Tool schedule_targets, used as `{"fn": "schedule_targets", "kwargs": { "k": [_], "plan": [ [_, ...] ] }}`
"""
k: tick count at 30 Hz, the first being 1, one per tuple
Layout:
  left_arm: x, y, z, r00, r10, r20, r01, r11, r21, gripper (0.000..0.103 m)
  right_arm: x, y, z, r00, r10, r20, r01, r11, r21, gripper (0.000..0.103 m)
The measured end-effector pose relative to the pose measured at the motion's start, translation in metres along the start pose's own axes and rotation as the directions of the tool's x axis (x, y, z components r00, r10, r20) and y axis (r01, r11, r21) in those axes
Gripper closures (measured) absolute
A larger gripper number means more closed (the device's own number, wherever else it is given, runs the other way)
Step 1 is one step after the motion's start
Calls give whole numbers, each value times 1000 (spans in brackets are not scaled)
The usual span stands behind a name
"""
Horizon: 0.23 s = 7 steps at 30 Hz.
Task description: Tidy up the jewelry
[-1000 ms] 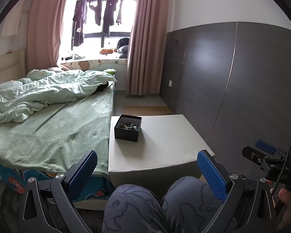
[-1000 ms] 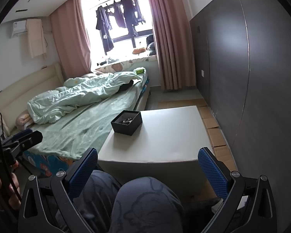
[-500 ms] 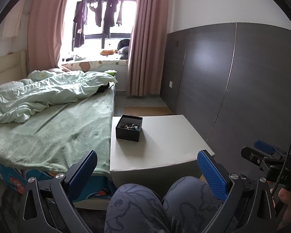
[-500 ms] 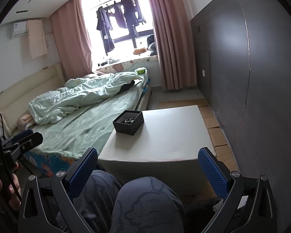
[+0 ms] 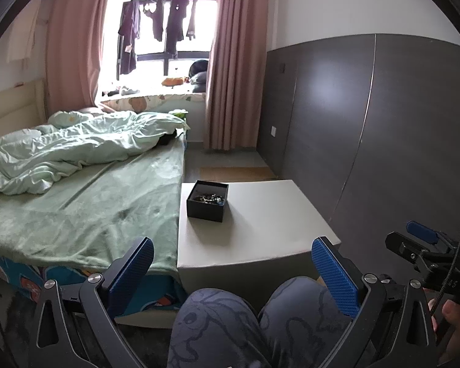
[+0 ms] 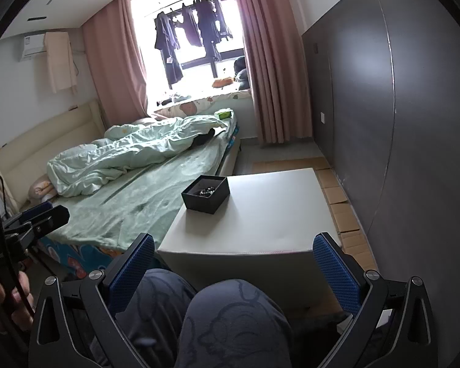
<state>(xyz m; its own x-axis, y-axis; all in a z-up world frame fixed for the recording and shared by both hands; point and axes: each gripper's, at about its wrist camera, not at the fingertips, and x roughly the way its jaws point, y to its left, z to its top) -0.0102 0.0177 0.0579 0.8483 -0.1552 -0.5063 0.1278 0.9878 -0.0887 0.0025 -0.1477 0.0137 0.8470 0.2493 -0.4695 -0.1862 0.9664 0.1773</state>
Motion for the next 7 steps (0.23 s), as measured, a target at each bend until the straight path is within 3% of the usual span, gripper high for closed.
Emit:
{"fn": "schedule_targets", "kwargs": {
  "k": [7],
  "plan": [
    [-1, -3, 7, 1000, 19, 9, -19, 999, 27, 0, -3, 0, 5, 1000, 3, 6, -3, 1000, 3, 0]
  ]
}}
